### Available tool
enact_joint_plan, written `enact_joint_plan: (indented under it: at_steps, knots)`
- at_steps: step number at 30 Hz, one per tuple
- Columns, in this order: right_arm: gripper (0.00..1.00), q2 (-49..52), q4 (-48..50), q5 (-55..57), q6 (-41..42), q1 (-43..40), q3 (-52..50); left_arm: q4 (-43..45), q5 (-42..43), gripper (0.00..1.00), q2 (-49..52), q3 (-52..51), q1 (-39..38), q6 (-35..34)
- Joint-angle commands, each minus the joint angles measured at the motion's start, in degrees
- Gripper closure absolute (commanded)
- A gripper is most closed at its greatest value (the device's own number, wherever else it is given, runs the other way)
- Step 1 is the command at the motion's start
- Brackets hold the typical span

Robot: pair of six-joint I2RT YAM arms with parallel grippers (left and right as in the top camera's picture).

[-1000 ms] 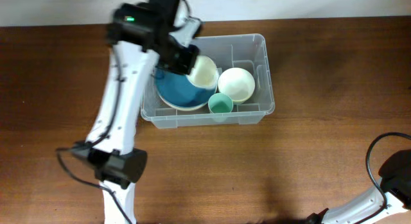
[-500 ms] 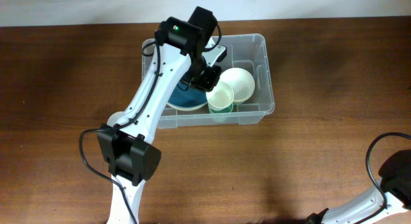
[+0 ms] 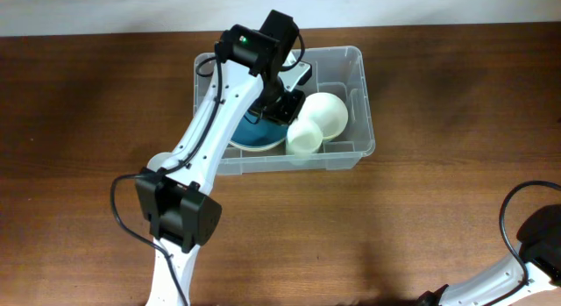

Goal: Pack container
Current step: 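Carry the cream cup over the container and drop it into the mint-green cup, then release and move the left gripper to the translucent grey cup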

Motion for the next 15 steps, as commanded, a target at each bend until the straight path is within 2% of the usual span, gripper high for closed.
enact_joint_plan:
  at_steps: [1,6,10,12,15]
  knots:
    - [0.01,-0.57,-0.11,0.5,-0.37,0.11,-0.15,-0.04,0.92,0.99,2.95,-0.26,-0.04,0.87]
    - [0.01,-0.57,-0.11,0.5,-0.37,0.11,-0.15,0.5,1.03,0.98,3.21,-0.26,-0.04,0.9]
    - [0.01,-0.57,-0.11,0.5,-0.37,0.11,-0.15,1.36,0.37,0.84,3.19,-0.2,0.22,0.92]
    - [0.01,-0.57,-0.11,0.5,-0.37,0.11,-0.15,1.68,-0.24,0.67,3.15,0.85,0.9,1.01]
    - [0.01,-0.57,-0.11,0.5,-0.37,0.11,-0.15,0.63,-2.54,0.64,3.08,5.09,2.73,1.09]
